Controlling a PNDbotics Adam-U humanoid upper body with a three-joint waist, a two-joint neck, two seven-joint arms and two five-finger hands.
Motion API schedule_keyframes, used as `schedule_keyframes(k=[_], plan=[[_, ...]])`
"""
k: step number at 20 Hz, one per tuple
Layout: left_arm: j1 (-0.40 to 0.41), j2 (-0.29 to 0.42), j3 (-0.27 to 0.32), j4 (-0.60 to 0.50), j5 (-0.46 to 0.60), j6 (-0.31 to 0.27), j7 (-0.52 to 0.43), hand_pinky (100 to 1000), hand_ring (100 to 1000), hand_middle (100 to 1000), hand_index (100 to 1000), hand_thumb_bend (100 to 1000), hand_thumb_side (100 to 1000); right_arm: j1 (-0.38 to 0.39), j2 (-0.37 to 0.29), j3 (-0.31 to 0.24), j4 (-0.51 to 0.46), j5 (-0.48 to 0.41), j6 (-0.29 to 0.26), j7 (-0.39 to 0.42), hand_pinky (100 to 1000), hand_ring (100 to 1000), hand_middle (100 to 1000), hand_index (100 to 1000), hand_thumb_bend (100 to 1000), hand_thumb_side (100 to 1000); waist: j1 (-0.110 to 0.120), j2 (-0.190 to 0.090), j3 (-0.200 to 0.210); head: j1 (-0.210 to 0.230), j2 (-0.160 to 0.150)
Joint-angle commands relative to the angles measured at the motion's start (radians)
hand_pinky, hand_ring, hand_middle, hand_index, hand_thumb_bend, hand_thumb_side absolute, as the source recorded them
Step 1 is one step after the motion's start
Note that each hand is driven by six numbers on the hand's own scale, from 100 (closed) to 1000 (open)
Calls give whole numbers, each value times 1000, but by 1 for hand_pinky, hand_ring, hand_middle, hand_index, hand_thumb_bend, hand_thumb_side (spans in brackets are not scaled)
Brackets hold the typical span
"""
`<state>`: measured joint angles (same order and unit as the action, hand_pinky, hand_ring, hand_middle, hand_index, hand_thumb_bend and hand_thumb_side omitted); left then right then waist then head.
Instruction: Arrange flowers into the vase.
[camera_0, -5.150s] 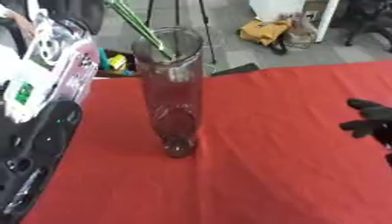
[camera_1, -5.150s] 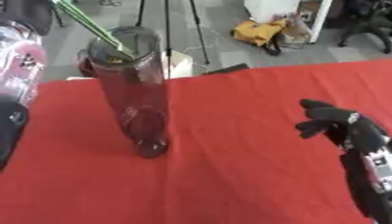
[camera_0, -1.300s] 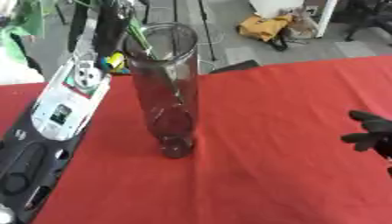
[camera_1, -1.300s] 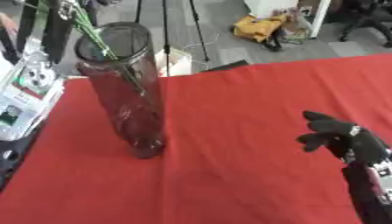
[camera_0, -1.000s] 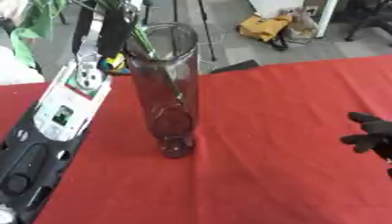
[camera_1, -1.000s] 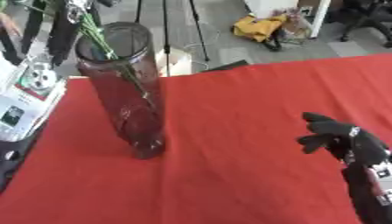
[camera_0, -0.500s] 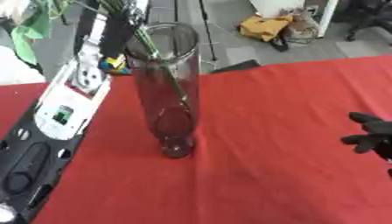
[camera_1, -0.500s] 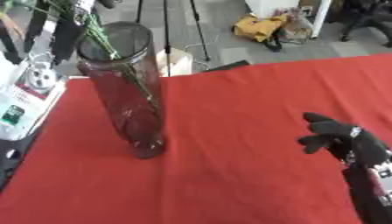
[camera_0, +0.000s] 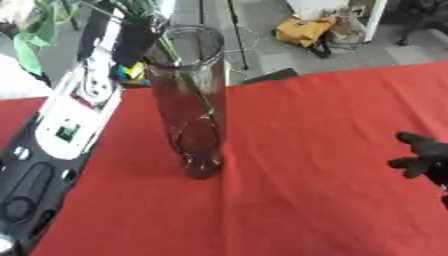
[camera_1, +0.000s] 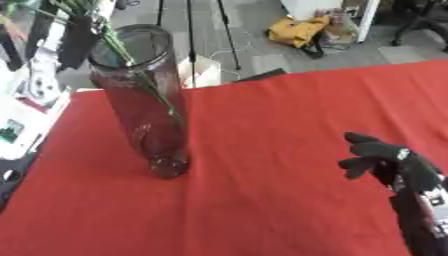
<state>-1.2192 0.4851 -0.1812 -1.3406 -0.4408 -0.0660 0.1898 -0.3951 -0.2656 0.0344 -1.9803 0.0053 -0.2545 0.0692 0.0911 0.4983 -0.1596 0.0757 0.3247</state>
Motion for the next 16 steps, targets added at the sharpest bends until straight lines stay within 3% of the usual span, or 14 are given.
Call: schedule_keyframes(k=[1, 9, 16], plan=[[-18, 41, -5, -14, -26, 3, -21, 344, 598, 593, 807, 100, 990, -1, -12, 0, -20, -8, 0, 3, 694, 876, 476, 733, 100, 1000, -3, -36, 2, -5, 2], [-8, 67, -8, -43, -5, 25, -100, 354, 599, 596, 815, 100, 1000, 10, -13, -4, -20, -7, 2, 0, 695, 877, 476, 732, 100, 1000, -3, -44, 12, -10, 15], [-18, 78, -6, -36, -26, 65, -184, 369, 612, 614, 842, 100, 1000, 11, -16, 2, -20, -9, 4, 5, 696, 878, 473, 729, 100, 1000, 4, -47, 10, -7, 5]])
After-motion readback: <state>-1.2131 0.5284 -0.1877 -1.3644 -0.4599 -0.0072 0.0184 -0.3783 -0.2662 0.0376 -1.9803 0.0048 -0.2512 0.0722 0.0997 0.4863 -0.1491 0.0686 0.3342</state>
